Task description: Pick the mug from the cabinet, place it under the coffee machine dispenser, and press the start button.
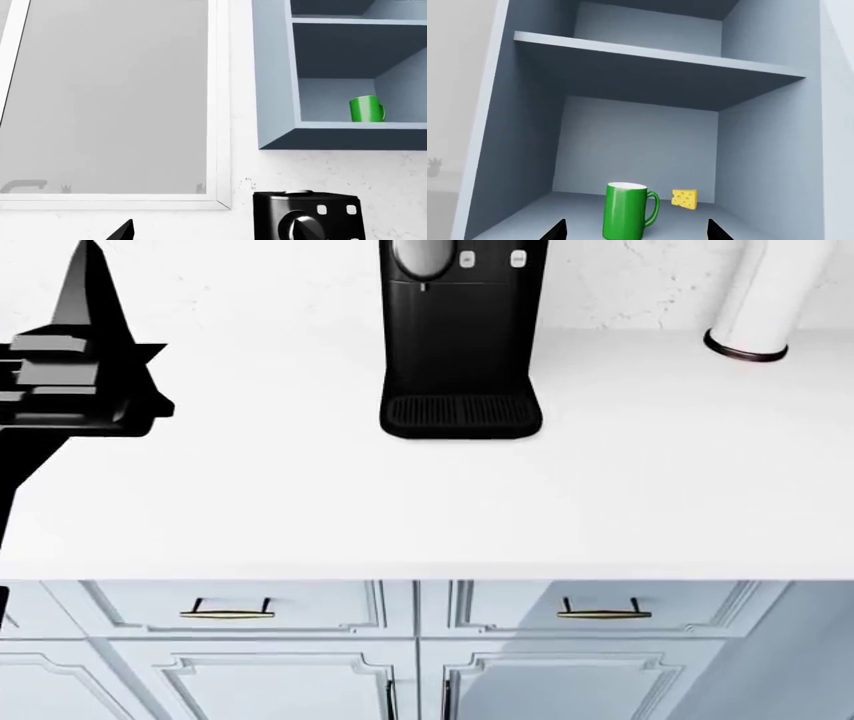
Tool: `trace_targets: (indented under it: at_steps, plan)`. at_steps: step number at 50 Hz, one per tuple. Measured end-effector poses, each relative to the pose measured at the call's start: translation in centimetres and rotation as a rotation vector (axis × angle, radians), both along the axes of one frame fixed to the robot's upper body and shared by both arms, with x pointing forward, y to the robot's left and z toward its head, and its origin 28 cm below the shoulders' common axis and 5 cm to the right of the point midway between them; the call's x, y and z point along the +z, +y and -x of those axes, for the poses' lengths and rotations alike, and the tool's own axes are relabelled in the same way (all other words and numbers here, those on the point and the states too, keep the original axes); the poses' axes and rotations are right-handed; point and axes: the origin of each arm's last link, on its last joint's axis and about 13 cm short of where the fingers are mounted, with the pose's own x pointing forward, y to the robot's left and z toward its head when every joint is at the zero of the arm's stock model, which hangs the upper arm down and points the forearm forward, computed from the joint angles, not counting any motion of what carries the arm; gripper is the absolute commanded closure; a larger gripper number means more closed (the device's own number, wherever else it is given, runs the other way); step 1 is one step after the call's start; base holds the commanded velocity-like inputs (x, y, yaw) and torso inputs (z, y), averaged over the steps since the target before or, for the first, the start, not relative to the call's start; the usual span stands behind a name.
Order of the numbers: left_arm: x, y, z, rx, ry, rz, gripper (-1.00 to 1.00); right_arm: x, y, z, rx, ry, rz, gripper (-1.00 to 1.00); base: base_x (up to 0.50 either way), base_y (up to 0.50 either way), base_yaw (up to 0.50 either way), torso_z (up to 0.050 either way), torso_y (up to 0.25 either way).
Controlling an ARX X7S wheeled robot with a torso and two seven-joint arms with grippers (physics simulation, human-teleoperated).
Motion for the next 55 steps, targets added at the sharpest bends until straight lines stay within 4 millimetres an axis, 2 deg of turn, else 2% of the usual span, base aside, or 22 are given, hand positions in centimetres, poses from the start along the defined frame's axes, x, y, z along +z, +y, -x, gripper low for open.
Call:
trace_targets:
  at_steps: [55]
  plan:
    - [-0.28,0.01,0.38,0.0,0.017,-0.008,-1.0,0.0,0.0,0.0,0.0,0.0,0.0,-1.0,0.08,0.0,0.0,0.0,0.0]
